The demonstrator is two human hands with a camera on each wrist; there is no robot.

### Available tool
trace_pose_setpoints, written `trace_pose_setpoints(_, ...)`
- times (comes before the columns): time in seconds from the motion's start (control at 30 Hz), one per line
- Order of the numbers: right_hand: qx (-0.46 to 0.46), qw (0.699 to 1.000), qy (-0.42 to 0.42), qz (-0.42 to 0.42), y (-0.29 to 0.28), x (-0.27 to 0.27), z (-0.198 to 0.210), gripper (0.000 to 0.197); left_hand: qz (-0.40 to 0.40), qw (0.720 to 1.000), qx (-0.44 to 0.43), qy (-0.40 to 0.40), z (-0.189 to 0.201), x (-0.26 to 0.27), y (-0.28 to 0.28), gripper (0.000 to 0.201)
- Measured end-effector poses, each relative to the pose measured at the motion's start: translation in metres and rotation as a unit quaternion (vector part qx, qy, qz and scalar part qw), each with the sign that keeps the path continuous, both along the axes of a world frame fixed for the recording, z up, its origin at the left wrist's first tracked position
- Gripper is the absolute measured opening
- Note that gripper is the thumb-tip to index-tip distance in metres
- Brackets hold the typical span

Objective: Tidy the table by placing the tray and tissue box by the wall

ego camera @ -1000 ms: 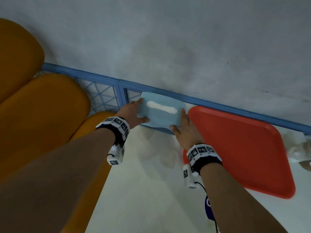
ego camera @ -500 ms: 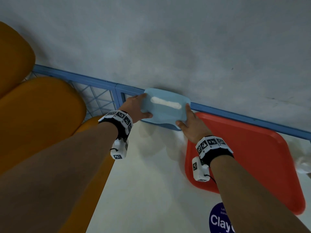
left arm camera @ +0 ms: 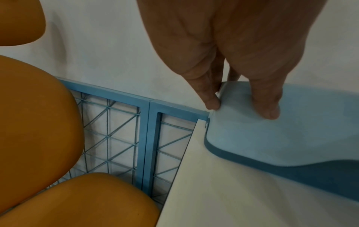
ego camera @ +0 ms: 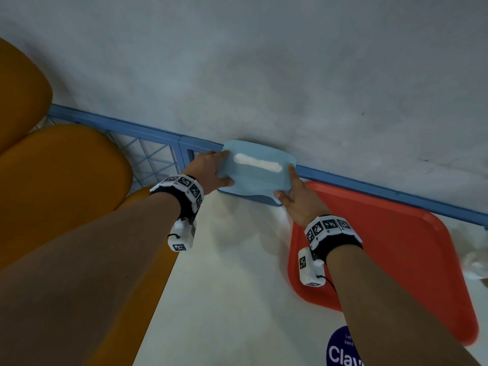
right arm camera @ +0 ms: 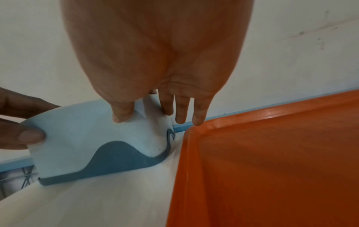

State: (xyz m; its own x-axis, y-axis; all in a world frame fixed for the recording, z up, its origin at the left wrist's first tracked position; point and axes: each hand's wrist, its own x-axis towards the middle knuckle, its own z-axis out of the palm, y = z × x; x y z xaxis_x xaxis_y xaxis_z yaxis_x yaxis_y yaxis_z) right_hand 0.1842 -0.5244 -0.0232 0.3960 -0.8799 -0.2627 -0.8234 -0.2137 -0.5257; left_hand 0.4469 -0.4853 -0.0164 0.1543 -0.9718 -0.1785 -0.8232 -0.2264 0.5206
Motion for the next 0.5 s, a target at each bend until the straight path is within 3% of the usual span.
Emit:
trace_pose_setpoints(0.37,0.003,1.0,0.009,-0.015,0.008,-0.003,0.003,0.075,-0.008,1.0,0.007,-0.008,0.002,-0.006,0.003,0.082)
trace_pose_setpoints(0.5,0.012,1.0,0.014,-0.012,0.008,-0.002,0.005,0.079,-0.015,0.999,0.029,-0.006,0.009,-0.011,0.011,0.094)
